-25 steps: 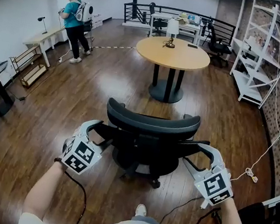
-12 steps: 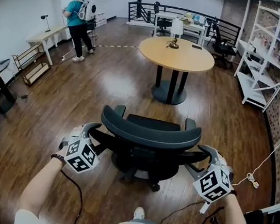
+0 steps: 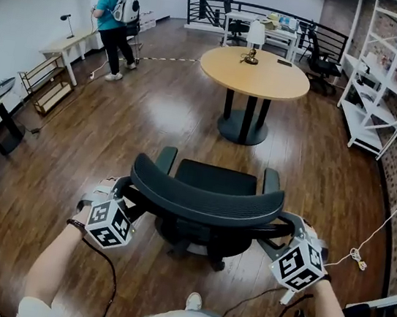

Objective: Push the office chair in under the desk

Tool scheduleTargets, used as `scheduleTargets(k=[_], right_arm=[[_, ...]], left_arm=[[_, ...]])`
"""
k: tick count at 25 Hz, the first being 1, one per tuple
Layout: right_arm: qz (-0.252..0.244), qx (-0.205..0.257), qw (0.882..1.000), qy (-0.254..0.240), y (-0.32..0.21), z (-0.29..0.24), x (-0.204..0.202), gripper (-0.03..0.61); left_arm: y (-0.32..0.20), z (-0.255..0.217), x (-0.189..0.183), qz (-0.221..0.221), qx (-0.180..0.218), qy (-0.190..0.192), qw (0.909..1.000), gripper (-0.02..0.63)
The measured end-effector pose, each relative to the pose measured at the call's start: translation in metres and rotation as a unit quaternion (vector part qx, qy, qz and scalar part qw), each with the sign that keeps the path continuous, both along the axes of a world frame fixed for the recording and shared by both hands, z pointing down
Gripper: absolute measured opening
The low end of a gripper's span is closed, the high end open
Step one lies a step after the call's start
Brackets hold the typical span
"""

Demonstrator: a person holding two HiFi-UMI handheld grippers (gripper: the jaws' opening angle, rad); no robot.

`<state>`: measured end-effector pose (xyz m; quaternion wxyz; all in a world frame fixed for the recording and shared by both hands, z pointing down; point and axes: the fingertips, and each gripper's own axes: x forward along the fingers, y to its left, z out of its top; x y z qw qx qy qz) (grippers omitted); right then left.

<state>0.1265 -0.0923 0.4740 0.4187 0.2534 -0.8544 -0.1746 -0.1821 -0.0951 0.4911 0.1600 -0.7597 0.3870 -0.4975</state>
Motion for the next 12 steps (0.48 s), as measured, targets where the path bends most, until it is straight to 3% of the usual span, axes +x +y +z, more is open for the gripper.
scheduleTargets(k=[12], right_arm=[[-0.012,0.009,1.0,-0.003,-0.028,0.0,0.0,0.268]], left_arm=[[-0.029,0.0,-0.003,-0.013,0.0,-0.007,0.9999,0.304]])
